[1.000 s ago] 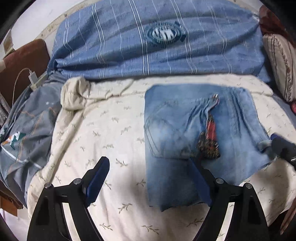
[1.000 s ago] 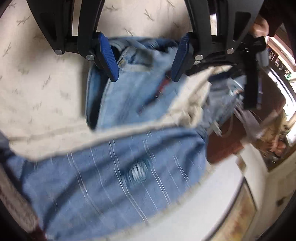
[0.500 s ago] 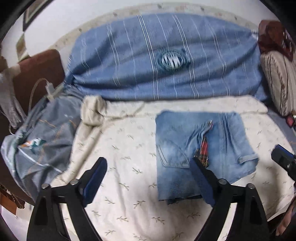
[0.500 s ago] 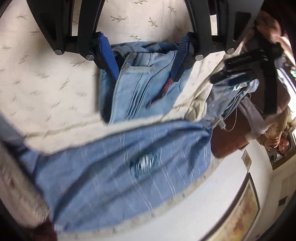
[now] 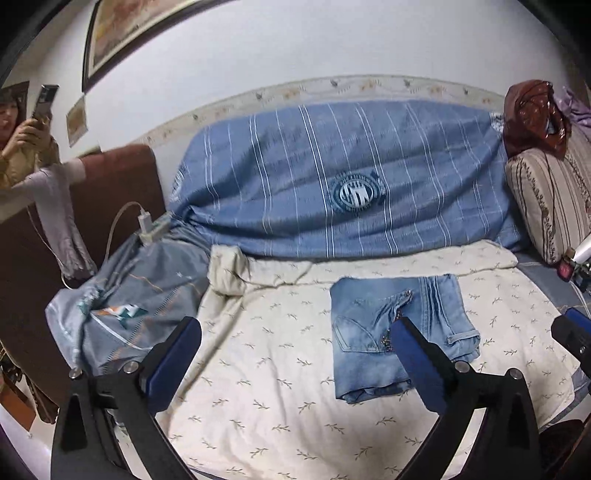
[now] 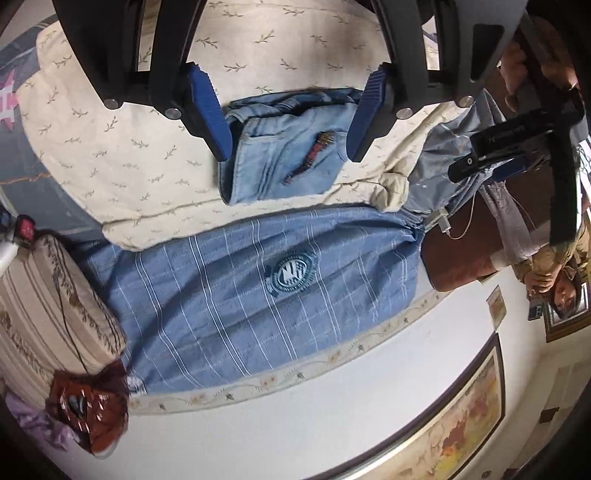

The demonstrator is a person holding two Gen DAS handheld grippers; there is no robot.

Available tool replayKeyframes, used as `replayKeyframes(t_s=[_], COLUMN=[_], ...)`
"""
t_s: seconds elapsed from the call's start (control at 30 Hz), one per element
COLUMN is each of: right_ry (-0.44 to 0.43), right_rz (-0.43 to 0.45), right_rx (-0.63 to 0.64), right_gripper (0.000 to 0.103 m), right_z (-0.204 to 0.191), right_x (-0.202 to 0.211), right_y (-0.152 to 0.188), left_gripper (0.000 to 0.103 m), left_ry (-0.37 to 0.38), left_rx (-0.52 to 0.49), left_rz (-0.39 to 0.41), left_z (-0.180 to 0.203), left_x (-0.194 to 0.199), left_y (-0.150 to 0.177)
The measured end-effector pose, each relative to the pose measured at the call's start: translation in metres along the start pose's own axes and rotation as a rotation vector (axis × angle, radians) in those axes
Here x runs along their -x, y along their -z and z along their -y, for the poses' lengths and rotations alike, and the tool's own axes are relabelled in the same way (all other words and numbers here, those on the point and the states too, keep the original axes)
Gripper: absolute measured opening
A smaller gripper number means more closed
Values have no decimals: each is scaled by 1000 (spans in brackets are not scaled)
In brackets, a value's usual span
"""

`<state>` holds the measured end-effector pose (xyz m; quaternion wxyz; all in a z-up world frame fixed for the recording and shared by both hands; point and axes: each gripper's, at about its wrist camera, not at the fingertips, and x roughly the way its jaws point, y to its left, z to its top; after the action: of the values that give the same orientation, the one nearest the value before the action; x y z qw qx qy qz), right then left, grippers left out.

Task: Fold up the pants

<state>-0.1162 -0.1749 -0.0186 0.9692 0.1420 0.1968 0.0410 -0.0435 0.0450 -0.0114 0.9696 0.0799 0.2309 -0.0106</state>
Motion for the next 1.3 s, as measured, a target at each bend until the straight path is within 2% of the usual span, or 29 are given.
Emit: replayKeyframes(t_s=[0.27,0.6,0.93,1.3], right_ry=[-16,-15,-17,-8], right_rz=[17,45,70,69], right_rx=[46,104,155,194], right_gripper=[69,69,71,71], right_z=[-34,-68,-94,-105], right_x=[16,34,47,45], right_y=[-4,-9,-13,-6], left_gripper=[103,103,103,103], left_ry=[6,9,1,12], left_rx=[-20,25,54,73], left_rz=[55,91,144,152], left_z=[-9,-30,-46,-52], left_x=[36,60,82,91], left_y=[-1,-5,-9,-9])
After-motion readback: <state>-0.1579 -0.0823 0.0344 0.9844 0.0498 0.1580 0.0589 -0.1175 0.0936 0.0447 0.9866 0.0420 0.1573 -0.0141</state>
